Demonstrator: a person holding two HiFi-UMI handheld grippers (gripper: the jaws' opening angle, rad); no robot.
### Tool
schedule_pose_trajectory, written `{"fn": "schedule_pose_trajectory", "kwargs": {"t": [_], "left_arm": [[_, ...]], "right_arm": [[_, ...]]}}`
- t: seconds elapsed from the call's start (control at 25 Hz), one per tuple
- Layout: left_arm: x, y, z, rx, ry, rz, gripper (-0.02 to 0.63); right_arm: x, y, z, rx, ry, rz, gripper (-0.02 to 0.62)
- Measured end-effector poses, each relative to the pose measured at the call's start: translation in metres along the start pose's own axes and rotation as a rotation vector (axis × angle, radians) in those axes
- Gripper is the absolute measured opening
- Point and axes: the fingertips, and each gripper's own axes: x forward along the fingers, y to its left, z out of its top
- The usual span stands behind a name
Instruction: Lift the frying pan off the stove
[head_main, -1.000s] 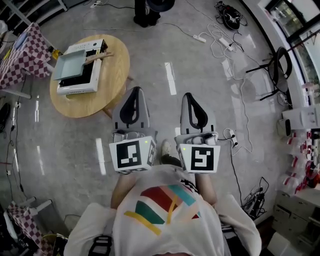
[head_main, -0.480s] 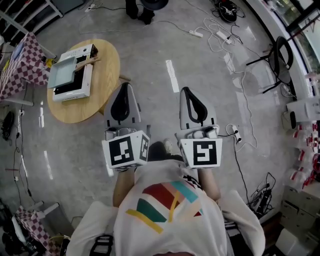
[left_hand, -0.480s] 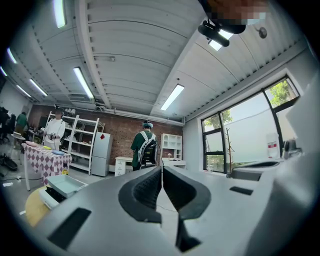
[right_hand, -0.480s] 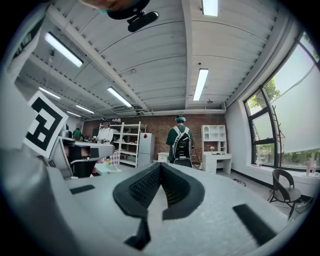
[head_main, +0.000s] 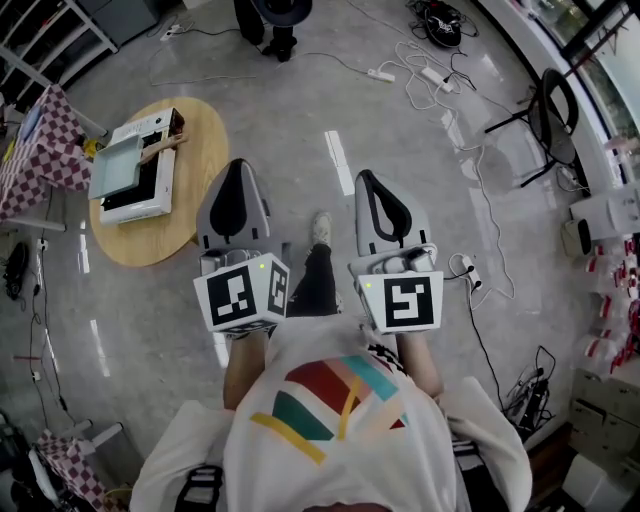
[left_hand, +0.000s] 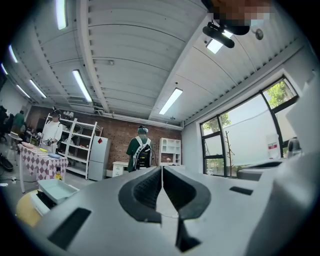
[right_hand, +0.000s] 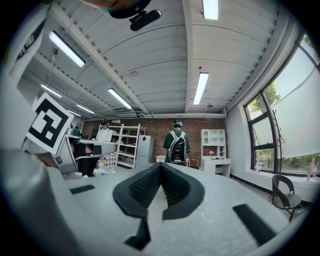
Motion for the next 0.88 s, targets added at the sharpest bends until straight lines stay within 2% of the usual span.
{"fn": "schedule_pose_trajectory", "kwargs": {"t": [0.28,0.52,0.88], "left_arm": [[0.05,0.008,-0.011,-0.03,-0.045,-0.041,0.009],[0.104,0.024,-0.023,-0.005,-0.066,-0.035,0.009],[0.179,0.079,-0.034,-0.016,-0.041,-0.001,0.009]], "right_arm": [[0.041,-0.009,0.005,-0.056,-0.039,-0.002,-0.001],[0.108,0.003,-0.008,-0.117,0.002,0.053,-0.002],[0.216,0.015,-0.025,-0.116,0.075,0.119,-0.002]]}}
